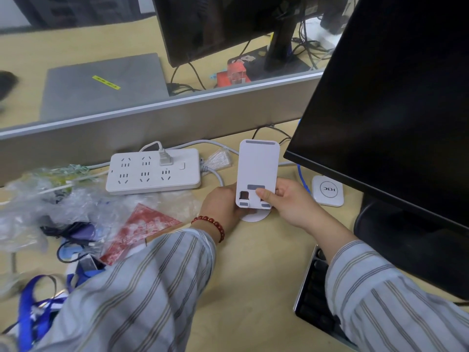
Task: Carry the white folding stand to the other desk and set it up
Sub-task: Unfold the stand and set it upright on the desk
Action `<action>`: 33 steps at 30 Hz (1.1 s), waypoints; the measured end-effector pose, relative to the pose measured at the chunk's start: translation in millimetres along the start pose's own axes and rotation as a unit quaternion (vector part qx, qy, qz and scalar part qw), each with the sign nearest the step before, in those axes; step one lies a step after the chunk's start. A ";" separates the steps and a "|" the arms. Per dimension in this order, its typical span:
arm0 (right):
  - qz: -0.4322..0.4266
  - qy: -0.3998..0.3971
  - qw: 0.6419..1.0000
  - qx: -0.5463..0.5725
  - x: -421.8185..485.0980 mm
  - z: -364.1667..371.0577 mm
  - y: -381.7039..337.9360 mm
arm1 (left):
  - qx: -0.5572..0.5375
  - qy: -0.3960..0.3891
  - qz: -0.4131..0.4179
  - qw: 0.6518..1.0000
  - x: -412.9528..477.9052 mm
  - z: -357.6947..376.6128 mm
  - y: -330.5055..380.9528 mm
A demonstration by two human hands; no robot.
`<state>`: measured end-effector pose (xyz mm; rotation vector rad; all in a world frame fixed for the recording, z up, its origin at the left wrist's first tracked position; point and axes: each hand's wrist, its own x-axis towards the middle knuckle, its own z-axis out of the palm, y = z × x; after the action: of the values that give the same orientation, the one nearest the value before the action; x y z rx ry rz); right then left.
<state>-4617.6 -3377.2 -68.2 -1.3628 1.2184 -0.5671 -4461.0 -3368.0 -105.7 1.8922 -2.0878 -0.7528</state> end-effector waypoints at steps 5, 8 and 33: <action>0.008 -0.002 1.000 0.004 0.7 -1.8 0.1 | -0.011 0.002 -0.019 1.000 0.6 0.7 -0.3; 0.017 -0.002 1.000 0.018 0.9 -0.6 3.7 | 0.001 0.000 -0.012 1.000 0.1 -1.7 2.2; 0.063 0.005 0.988 0.144 -14.2 15.6 7.7 | 0.082 -0.003 0.014 0.996 1.1 -4.4 -1.0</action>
<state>-4611.2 -3356.5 -74.3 -1.0333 1.1708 -0.6344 -4458.1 -3370.1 -102.7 1.9386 -2.2382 -0.5973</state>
